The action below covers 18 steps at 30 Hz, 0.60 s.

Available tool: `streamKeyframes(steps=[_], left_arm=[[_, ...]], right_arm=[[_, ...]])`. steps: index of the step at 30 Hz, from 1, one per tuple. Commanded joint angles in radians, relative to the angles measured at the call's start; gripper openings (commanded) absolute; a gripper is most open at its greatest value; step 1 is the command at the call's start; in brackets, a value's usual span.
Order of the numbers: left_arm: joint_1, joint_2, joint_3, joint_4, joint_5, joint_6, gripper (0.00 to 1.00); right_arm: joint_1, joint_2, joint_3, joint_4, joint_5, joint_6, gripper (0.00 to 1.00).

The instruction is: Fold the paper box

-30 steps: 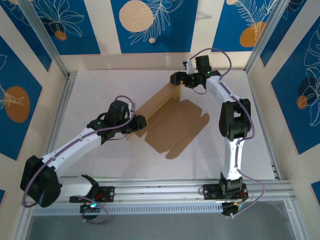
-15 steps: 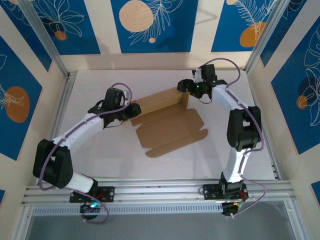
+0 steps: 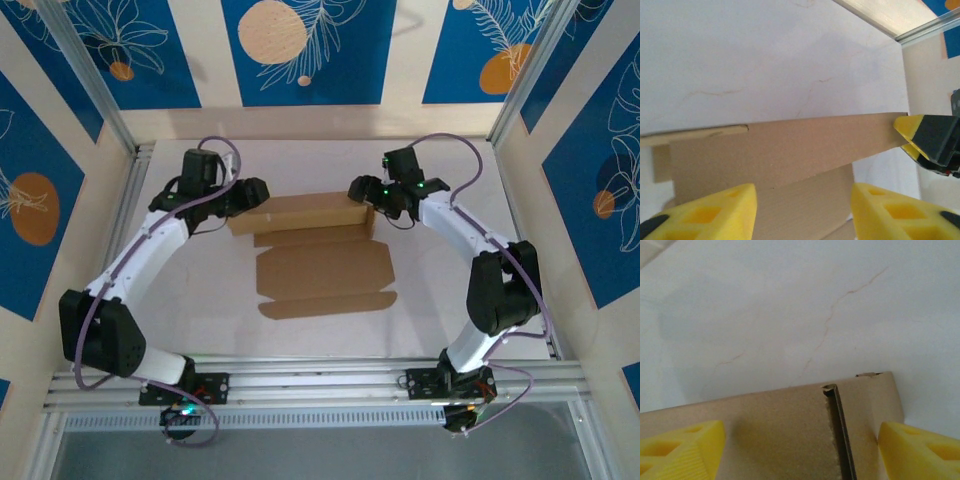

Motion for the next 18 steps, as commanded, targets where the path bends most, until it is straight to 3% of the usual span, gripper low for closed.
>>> streamKeyframes(steps=[1,7,18], left_arm=[[0.008,-0.009,0.061,-0.122,-0.036,0.068,0.6],[0.018,0.118,0.115,-0.187,-0.001,0.12,0.63],[0.019,0.189,0.071,-0.03,0.067,0.055,0.64]], right_arm=[[0.007,-0.036,0.015,-0.077,0.122,0.033,0.81],[-0.019,-0.04,-0.022,-0.036,0.032,-0.005,0.81],[-0.015,-0.007,-0.016,-0.017,-0.033,-0.036,0.81]])
